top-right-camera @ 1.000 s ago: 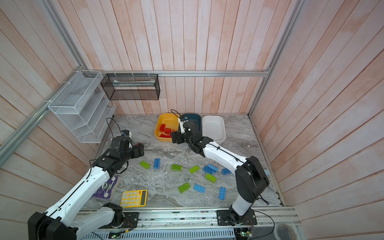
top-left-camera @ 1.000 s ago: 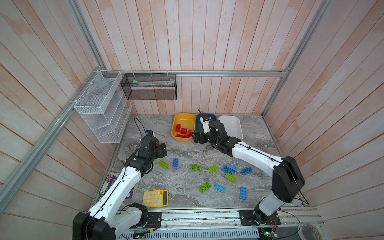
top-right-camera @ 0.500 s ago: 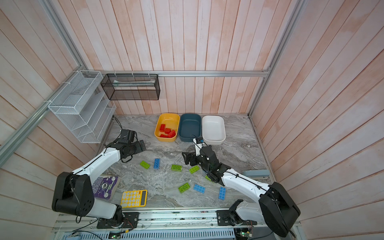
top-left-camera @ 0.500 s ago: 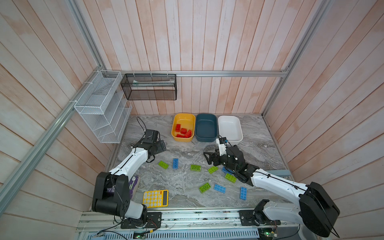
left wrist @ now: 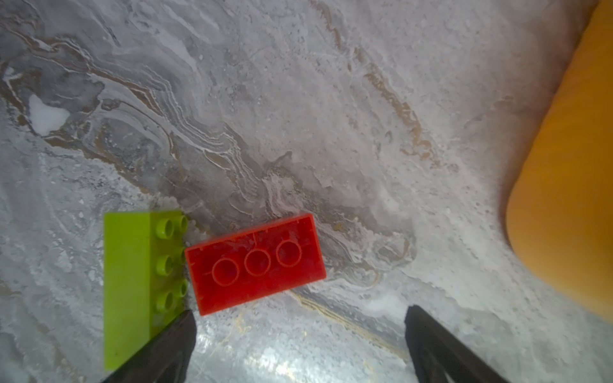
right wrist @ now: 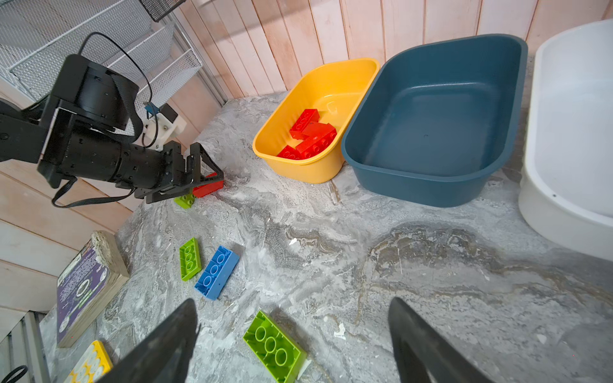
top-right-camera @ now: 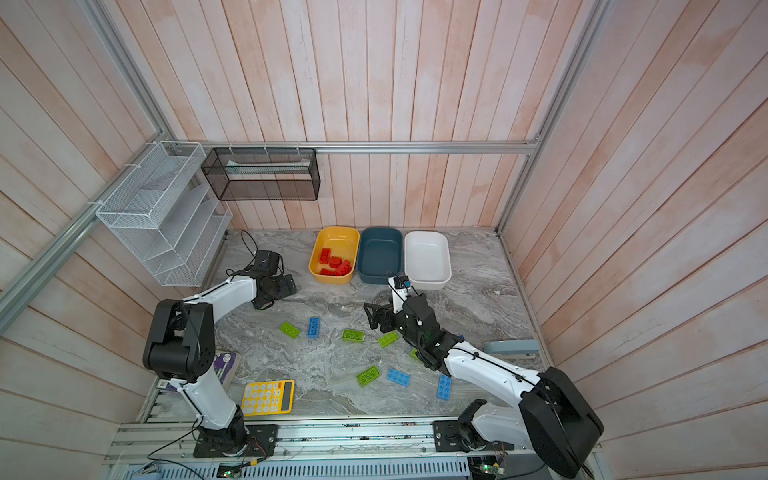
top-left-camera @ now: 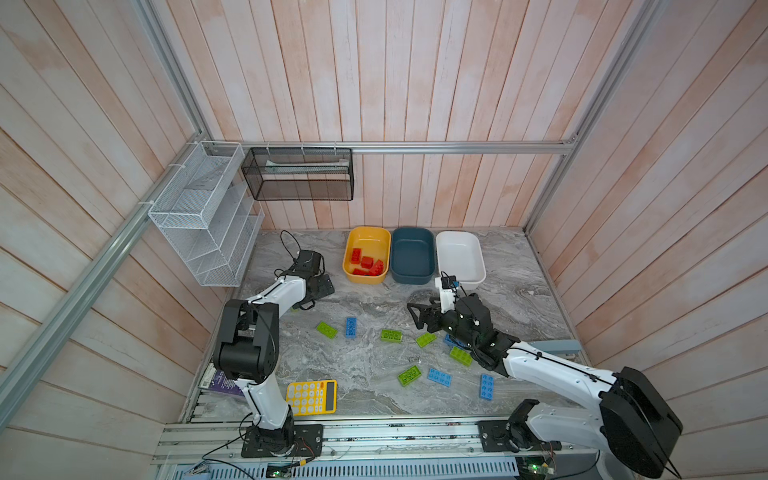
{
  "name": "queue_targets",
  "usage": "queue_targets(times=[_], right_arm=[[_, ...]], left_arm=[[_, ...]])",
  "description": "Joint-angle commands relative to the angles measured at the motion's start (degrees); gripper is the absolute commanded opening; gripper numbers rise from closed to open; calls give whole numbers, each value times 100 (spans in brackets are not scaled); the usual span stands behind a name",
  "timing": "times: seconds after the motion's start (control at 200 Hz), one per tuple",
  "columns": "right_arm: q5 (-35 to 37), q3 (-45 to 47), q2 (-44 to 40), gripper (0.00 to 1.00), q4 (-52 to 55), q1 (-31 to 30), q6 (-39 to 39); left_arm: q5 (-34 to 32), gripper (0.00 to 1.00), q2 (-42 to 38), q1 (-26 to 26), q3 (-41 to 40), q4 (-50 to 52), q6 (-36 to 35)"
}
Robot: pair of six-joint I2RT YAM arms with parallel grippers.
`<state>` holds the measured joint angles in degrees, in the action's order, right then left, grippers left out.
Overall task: Sort the legos into containers by color
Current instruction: Pick up the lego from the top-left of the table.
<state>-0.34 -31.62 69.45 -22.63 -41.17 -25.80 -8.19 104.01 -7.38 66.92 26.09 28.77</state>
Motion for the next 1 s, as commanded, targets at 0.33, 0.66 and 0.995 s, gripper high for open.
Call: queue_targets(times=[0.33,0.66,0.995], right_arm=[[-32,17,270,90,-114,-32,-57],[65,22,365,89,-114,-32,-30],[189,1,438,89,-62,-28,-14]], left_arm=[[-169,97,611,107,418,-104,78],[-26,78,848,280,678,-93,-37],[123,59,643,257,718,-83,-170]])
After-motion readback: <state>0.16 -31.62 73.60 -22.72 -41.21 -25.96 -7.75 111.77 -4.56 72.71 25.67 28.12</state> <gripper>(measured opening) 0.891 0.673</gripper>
